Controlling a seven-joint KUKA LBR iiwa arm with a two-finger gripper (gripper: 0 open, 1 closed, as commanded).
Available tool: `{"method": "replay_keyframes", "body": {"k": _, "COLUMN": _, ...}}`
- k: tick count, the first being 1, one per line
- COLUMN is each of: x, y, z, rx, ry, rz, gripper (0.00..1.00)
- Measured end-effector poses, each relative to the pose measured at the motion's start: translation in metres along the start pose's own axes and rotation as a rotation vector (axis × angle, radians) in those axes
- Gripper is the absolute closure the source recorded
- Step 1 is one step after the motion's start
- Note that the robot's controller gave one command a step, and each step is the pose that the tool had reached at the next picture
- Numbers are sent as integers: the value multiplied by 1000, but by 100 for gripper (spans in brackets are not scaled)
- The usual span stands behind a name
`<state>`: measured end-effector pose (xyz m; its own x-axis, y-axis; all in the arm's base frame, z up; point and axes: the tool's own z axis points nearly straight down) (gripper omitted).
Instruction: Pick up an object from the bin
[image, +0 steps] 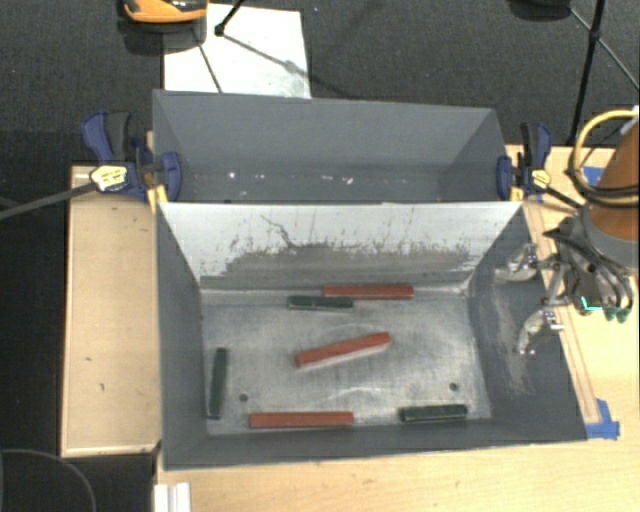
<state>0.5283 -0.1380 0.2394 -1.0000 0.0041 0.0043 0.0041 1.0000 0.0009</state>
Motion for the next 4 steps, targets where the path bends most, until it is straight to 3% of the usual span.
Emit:
{"method": "replay_keyframes", "body": {"k": 1, "x": -2, "y": 1, "z": -4, "rx": 2, "ry": -8, "rz": -4, "gripper": 0}}
{"method": "replay_keyframes", "body": {"k": 2, "x": 12, "y": 52, "z": 66, "rx": 2, "ry": -11, "rz": 10, "gripper": 0}}
{"method": "replay_keyframes", "body": {"k": 3, "x": 26, "y": 53, "z": 92, "rx": -2, "ry": -4, "rz": -60, "gripper": 0}}
{"method": "replay_keyframes", "body": {"k": 4, "x": 36, "y": 59, "z": 161, "rx": 1, "ry": -6, "rz": -34, "gripper": 100}}
